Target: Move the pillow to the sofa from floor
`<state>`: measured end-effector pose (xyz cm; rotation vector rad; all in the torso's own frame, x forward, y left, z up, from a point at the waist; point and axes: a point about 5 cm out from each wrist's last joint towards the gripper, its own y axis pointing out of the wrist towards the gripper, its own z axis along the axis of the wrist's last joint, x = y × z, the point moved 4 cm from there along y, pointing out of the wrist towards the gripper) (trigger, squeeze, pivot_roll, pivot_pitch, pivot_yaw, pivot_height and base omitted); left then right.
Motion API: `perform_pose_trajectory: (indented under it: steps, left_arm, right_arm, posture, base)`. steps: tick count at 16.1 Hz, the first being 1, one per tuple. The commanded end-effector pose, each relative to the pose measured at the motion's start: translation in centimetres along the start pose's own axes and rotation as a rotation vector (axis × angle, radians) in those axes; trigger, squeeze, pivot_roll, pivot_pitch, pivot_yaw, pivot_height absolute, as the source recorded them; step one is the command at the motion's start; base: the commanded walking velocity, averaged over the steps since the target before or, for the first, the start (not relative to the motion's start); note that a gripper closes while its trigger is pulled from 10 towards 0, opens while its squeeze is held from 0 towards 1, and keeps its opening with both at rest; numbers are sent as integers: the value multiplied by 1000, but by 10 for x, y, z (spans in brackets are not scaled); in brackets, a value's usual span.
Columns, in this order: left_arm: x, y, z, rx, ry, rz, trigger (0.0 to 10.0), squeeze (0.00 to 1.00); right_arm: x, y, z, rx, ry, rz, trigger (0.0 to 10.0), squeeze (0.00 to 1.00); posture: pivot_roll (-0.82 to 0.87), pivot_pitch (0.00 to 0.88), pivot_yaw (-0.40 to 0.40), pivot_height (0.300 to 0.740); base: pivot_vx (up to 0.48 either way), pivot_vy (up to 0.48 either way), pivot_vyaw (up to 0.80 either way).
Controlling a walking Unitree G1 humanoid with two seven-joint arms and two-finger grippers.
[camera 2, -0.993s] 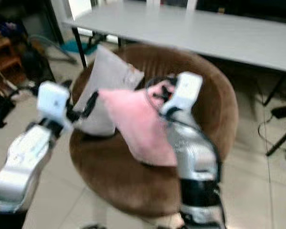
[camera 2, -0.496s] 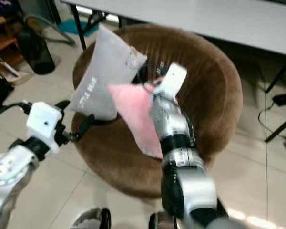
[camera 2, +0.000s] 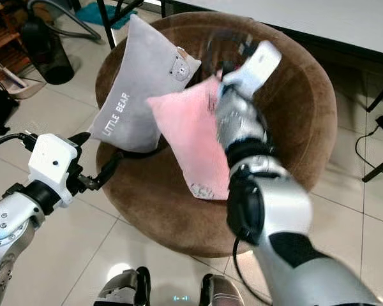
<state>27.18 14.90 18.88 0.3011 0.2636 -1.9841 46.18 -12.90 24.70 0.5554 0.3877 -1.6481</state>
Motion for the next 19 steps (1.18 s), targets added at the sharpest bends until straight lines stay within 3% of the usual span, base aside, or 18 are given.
perform_pose_trajectory:
  steps: [1, 2, 3, 4, 6, 8, 9, 10, 12, 13, 17, 19]
  left_arm:
    - [-2, 1, 1, 4, 1, 11, 10000, 0]
    - [-3, 5, 3, 19, -1, 28, 10000, 0]
    - [-2, 8, 0, 22, -18, 47, 10000, 0]
    - [0, 10, -7, 11, -42, 67, 10000, 0]
    - [8, 11, -28, -28, -49, 80, 10000, 0]
    - [13, 13, -35, -43, -57, 72, 10000, 0]
    - [21, 16, -40, -52, -70, 48, 10000, 0]
    - [25, 23, -43, -50, -89, 45, 10000, 0]
    - [26, 28, -46, -50, -102, 51, 10000, 0]
    - [25, 31, -46, -34, -113, 66, 10000, 0]
    - [28, 36, -52, -25, -108, 74, 10000, 0]
    - [25, 37, -52, -16, -120, 109, 10000, 0]
  right_arm:
    - [-1, 0, 4, 32, -47, 5, 10000, 200]
    - [1, 2, 17, 86, -71, 9, 10000, 0]
    - [-3, 2, 24, 122, -173, 53, 10000, 0]
    - [-3, 0, 24, 138, -217, 112, 10000, 0]
    - [10, -11, 10, 165, -261, 190, 10000, 0]
    - [24, -21, -6, 134, -323, 194, 10000, 0]
    - [49, -41, -29, 57, -374, 153, 10000, 0]
    - [73, -72, -42, -5, -438, 112, 10000, 0]
    - [86, -95, -46, -36, -474, 79, 10000, 0]
    - [101, -127, -49, -65, -551, 46, 10000, 0]
    - [137, -177, -53, -155, -723, -74, 10000, 0]
    - [143, -188, -48, -182, -712, -133, 10000, 0]
  posture:
    - [122, 211, 12, 740]
    - [113, 192, 7, 740]
    - [106, 178, 0, 740]
    - [87, 152, -4, 740]
    - [42, 117, 0, 740]
    - [14, 100, 10, 740]
    - [-1, 93, 17, 740]
    - [-41, 79, 41, 740]
    - [-50, 80, 46, 740]
    - [-71, 75, 56, 740]
    - [-91, 44, 46, 740]
    - [-98, 36, 33, 740]
  base:
    - [0, 0, 0]
    - [0, 0, 0]
    - [0, 0, 0]
    - [0, 0, 0]
    - [0, 0, 0]
    - [0, 0, 0]
    - [0, 0, 0]
    - [0, 0, -800]
    - [0, 0, -800]
    - [0, 0, -781]
    - [0, 0, -781]
    - [0, 0, -781]
